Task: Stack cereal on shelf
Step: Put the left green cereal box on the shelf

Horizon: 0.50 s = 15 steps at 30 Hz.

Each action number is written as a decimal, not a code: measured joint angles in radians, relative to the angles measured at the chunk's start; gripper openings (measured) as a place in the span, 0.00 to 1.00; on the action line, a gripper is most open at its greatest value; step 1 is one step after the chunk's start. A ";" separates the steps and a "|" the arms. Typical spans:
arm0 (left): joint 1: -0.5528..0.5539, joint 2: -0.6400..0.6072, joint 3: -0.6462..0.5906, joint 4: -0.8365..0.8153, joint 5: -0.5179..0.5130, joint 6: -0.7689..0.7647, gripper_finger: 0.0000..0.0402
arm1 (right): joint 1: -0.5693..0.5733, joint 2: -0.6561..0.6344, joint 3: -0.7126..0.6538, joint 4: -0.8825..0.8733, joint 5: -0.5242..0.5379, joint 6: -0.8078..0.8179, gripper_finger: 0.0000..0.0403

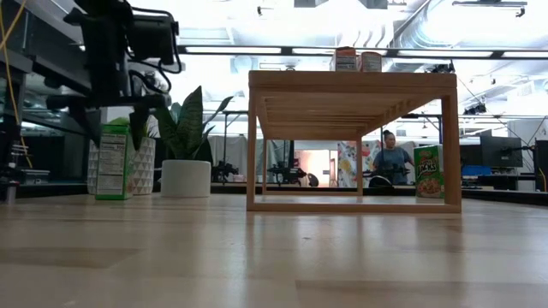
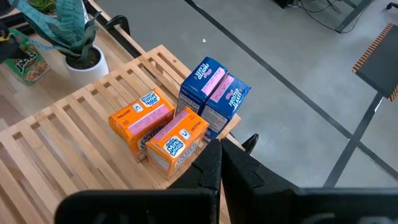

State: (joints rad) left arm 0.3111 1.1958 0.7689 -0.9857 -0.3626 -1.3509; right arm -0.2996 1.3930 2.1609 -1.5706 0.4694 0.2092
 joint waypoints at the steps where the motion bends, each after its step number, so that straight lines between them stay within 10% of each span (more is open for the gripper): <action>1: 0.000 0.008 0.000 0.010 0.000 0.002 0.64 | 0.000 0.000 0.000 0.000 0.000 0.000 0.00; 15: -0.006 -0.017 0.000 0.020 0.058 0.073 0.35 | 0.000 0.000 0.000 0.000 -0.005 0.000 0.00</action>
State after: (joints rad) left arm 0.3053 1.1790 0.7689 -0.9653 -0.3043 -1.2780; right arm -0.2996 1.3930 2.1609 -1.5703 0.4640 0.2095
